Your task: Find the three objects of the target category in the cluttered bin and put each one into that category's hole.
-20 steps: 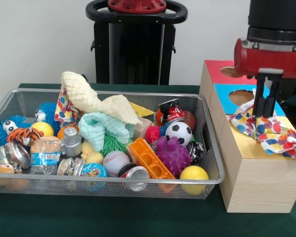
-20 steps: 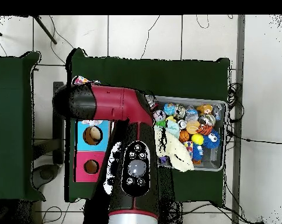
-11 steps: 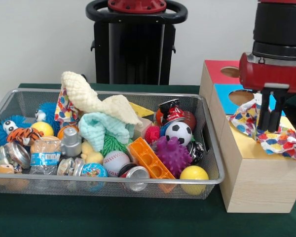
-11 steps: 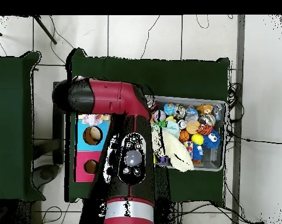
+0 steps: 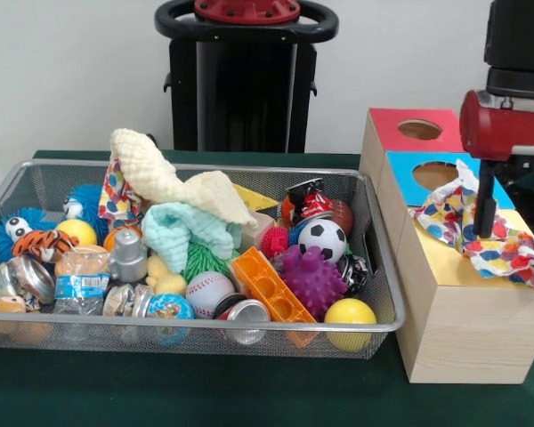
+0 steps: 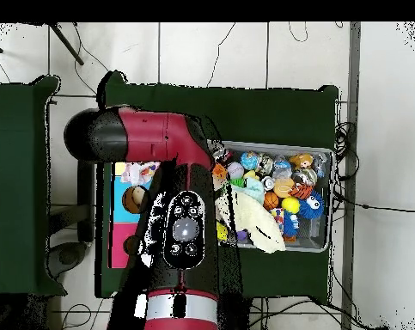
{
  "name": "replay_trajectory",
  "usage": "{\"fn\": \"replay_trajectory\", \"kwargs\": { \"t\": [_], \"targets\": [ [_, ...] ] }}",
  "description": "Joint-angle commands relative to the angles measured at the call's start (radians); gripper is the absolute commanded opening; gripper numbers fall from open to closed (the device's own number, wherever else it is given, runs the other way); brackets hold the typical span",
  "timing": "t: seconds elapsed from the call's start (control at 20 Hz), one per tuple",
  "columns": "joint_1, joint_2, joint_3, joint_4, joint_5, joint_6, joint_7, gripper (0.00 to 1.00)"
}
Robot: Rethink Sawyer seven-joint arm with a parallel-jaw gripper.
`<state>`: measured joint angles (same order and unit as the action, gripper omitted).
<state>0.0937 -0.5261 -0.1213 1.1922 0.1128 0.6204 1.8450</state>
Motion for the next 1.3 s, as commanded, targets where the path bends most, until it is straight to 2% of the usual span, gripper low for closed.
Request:
{"fn": "replay_trajectory", "kwargs": {
  "t": [0.05,0.6,1.1,1.3],
  "targets": [
    [-0.008,0.044,0.009,-0.025,0.006,0.041,0.178,1.00],
    [-0.017,0.098,0.009,-0.023,-0.008,-0.036,0.166,1.00],
    [0.004,0.114,-0.014,-0.024,-0.017,-0.022,0.170,1.00],
    [-0.008,0.117,-0.002,-0.025,-0.009,-0.019,0.157,1.00]
  ]
}}
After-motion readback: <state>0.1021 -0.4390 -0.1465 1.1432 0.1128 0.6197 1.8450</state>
